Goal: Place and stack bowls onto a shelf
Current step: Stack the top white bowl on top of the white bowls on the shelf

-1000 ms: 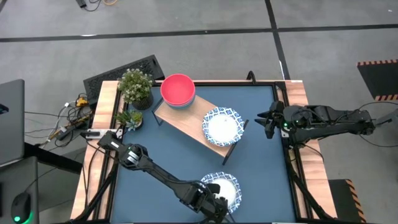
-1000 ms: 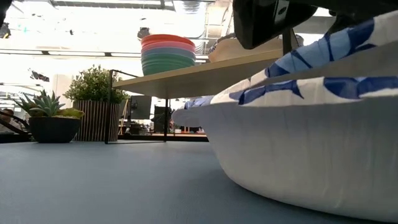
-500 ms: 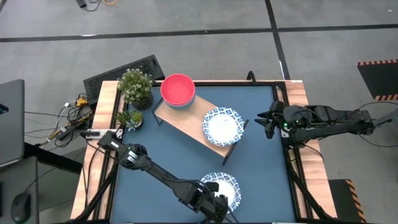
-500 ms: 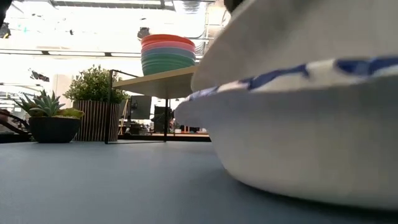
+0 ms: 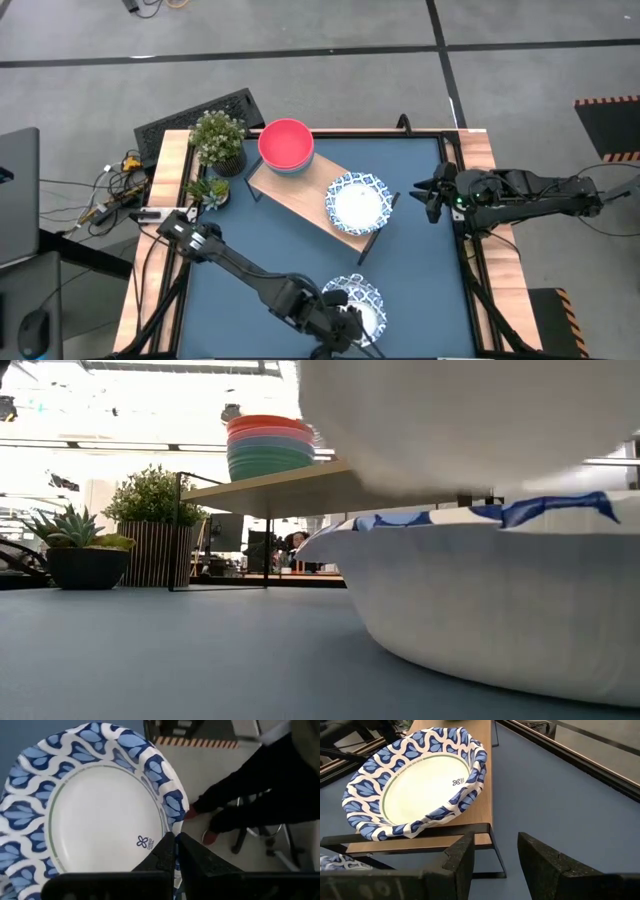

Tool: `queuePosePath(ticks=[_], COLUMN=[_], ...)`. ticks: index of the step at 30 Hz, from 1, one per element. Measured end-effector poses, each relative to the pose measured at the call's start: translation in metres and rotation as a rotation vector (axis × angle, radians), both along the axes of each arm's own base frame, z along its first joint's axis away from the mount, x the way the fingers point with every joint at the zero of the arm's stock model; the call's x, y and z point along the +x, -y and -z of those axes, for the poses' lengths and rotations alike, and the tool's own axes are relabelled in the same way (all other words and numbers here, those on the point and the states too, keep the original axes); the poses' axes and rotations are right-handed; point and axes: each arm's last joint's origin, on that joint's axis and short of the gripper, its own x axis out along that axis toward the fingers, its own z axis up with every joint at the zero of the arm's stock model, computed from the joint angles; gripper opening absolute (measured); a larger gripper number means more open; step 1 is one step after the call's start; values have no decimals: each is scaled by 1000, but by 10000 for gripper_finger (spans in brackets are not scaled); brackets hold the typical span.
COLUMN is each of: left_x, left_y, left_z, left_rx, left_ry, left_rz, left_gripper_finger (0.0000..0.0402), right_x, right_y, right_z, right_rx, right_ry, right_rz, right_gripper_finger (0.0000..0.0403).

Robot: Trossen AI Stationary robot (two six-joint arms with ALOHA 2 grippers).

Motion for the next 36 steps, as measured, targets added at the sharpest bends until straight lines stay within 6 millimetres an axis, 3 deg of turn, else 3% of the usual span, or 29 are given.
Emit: queuePosePath(ticks=[9,13,21,26,31,36], left_x=[-17,-25,-44,-43,-32,-21], left_y=[-33,-48,-92,-129,-170,-196], left_z=[-65,-99,-146,-149,-128,-109], left_rx=[-51,-66,171,411,548,666], left_ry=[154,299,507,472,310,185], left_rz=[-192,-256,-450,-465,-415,-388], left_gripper_finger=[0,0,0,0,0,0], right_x=[0,0,0,0,0,0], right_y=[0,0,-1,-1,0,0], right_z=[0,0,1,1,1,1], right_rx=[-18,-16,-6,-6,-6,11], right_ry=[-8,-8,-13,-13,-13,-6], right_rz=[-14,-15,-31,-30,-29,-4], right_gripper_finger=[177,177,177,177,177,177])
